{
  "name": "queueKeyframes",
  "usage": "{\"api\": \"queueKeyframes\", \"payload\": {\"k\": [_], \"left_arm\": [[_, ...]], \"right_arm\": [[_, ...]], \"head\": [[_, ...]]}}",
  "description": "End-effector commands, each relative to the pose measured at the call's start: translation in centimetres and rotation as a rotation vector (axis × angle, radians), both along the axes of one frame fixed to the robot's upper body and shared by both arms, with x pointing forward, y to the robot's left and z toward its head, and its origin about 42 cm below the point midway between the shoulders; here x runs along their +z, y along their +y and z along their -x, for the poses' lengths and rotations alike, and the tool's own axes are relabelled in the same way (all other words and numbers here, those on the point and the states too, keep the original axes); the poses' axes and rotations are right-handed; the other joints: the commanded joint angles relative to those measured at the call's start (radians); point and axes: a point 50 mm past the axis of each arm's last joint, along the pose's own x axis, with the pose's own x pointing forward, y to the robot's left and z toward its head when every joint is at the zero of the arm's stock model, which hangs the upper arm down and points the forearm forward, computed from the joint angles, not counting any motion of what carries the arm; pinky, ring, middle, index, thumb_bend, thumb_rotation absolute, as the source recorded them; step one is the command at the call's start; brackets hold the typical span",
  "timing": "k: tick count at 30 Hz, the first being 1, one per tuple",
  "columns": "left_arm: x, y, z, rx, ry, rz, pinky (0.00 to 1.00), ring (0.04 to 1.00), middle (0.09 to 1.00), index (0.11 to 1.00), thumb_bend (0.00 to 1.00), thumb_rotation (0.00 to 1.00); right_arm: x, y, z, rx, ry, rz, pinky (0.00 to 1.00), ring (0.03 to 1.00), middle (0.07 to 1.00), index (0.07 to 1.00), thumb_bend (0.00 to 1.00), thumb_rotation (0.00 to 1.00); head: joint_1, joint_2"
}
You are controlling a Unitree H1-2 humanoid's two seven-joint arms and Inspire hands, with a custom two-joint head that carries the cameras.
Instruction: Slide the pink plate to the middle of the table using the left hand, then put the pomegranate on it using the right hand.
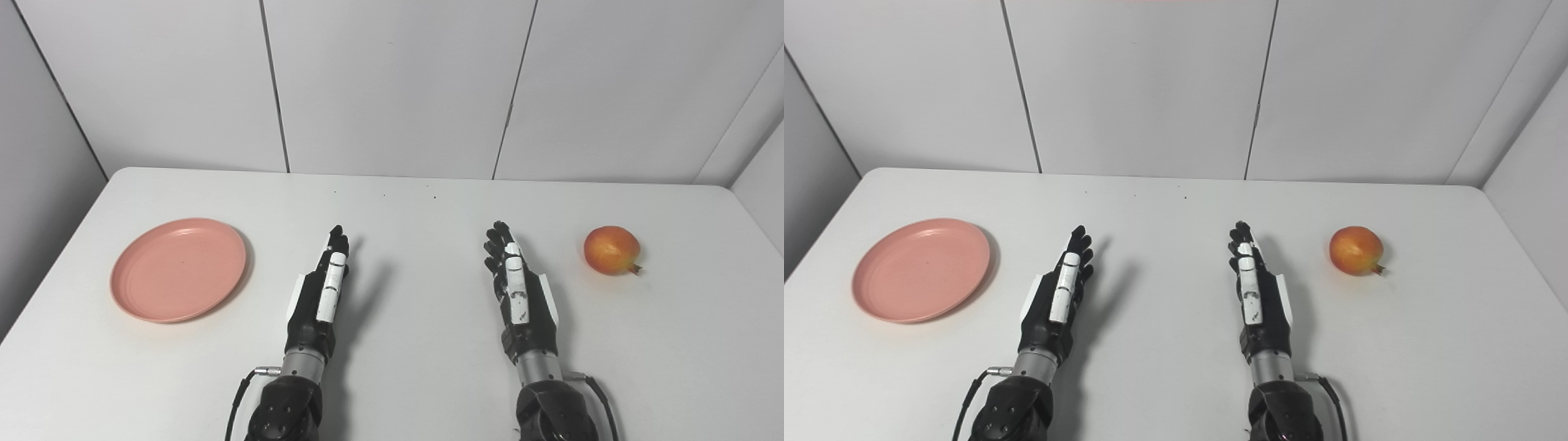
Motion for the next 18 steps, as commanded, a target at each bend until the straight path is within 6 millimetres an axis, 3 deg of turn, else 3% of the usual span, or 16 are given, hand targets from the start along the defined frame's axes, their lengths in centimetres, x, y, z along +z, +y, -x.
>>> {"api": "queueKeyframes", "payload": {"k": [1, 10, 18], "left_arm": [[1.0, -1.2, -0.2, -0.024, -0.064, 0.022, 1.00, 1.000, 1.000, 1.000, 0.51, 1.00], [0.3, -3.4, -0.1, -0.019, -0.075, 0.021, 1.00, 1.000, 1.000, 1.000, 0.52, 1.00], [0.0, -4.7, -0.2, -0.020, -0.071, 0.023, 1.00, 1.000, 1.000, 1.000, 0.54, 1.00]], "right_arm": [[1.6, -0.3, -0.5, 0.002, -0.094, 0.005, 0.98, 0.951, 0.942, 0.940, 0.56, 1.00], [0.7, -2.4, -0.4, 0.009, -0.097, 0.011, 1.00, 0.958, 0.962, 0.953, 0.62, 1.00], [0.1, -3.7, -0.5, 0.006, -0.113, -0.008, 0.98, 0.966, 0.967, 0.960, 0.59, 1.00]], "head": [[0.038, -0.013], [0.211, -0.053], [0.277, -0.072]]}}
